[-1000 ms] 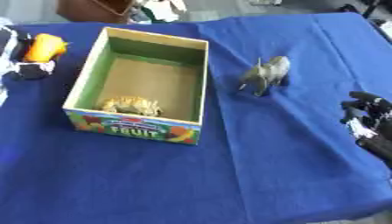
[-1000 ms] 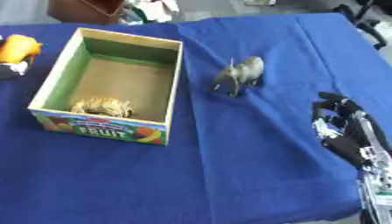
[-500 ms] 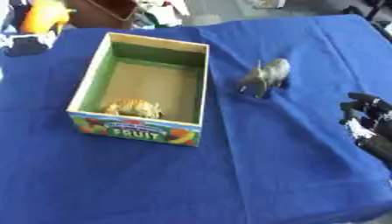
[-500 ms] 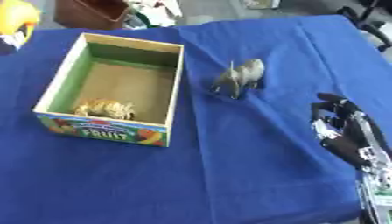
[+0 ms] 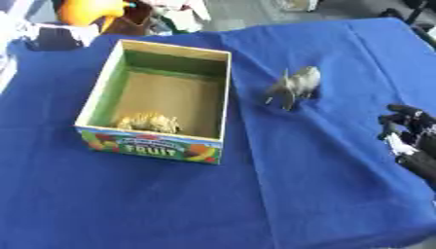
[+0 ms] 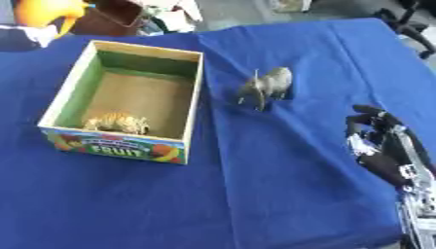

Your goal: Pick up objects on the table and place them in the box.

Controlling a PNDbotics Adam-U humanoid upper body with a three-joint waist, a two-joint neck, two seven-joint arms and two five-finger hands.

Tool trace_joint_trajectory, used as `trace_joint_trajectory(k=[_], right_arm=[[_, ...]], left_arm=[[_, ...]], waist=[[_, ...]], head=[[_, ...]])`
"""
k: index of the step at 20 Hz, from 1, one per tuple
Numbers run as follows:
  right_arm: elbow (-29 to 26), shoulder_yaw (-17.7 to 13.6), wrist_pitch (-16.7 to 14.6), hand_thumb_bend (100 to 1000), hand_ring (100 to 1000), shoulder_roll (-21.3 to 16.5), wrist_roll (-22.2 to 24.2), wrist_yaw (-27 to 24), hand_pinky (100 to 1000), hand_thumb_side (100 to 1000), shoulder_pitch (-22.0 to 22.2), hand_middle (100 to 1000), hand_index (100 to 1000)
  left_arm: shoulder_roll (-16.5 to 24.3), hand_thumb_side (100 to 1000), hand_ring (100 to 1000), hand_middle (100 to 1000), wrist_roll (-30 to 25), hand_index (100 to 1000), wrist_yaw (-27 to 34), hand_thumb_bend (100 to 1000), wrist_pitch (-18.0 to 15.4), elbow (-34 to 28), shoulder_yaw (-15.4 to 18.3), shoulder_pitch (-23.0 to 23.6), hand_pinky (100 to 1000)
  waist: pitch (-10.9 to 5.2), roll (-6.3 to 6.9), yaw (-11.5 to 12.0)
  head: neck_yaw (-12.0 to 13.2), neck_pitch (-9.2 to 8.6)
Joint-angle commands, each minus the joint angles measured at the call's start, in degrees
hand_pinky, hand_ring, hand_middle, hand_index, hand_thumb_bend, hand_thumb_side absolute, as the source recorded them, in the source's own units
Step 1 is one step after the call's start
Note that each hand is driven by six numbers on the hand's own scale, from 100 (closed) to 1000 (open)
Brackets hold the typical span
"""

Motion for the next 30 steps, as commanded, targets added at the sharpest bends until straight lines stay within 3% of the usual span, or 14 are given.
trace_joint_trajectory(k=[1, 11, 13, 22, 23, 25, 30], right_arm=[[-1.1, -0.1, 0.1, 100, 797, -1.1, 0.1, -0.1, 595, 270, -0.5, 595, 819], [-1.1, -0.1, 0.1, 100, 797, -0.8, 0.2, -0.2, 595, 273, -0.5, 595, 819], [-1.1, -0.1, 0.1, 100, 797, -0.8, 0.2, -0.2, 595, 274, -0.5, 595, 819], [-1.2, -0.1, 0.2, 100, 798, -0.8, 0.2, -0.1, 595, 274, -0.5, 595, 819], [-1.1, -0.2, 0.2, 100, 798, -0.8, 0.1, -0.1, 595, 276, -0.4, 595, 819], [-1.1, -0.3, 0.2, 100, 798, -0.8, 0.0, -0.1, 595, 275, -0.4, 595, 819], [-1.2, -0.3, 0.2, 100, 798, -0.8, 0.0, 0.0, 595, 275, -0.4, 595, 818]], left_arm=[[-0.2, 161, 363, 297, -2.2, 445, -2.0, 316, -1.1, 0.4, -1.4, -1.8, 554], [-3.6, 182, 416, 359, -7.8, 497, -5.8, 386, -4.8, 6.2, -5.0, -2.3, 585], [-3.9, 194, 444, 398, -9.3, 529, -6.3, 424, -5.5, 7.2, -5.3, -2.2, 597], [-4.3, 197, 450, 405, -10.7, 534, -6.9, 433, -6.4, 8.2, -5.1, -2.3, 600], [-4.4, 318, 687, 718, -10.4, 787, -6.5, 894, -6.2, 7.7, -4.5, -2.2, 705], [-4.2, 392, 711, 748, -9.1, 805, -5.1, 992, -5.6, 5.7, -2.4, -1.3, 722], [-2.9, 396, 740, 783, -9.1, 829, -0.6, 1000, -4.7, 2.2, 0.0, 0.3, 742]], waist=[[-1.13, -0.1, -0.1], [-0.91, -0.14, -0.4], [-0.9, -0.12, -0.5], [-0.9, -0.13, -0.5], [-0.86, -0.14, -0.3], [-0.82, -0.11, -0.1], [-0.86, -0.09, 0.1]], head=[[0.2, -0.31], [0.2, -0.29], [0.1, -0.3], [0.1, -0.27], [-0.2, -0.26], [-0.3, -0.3], [-0.4, -0.42]])
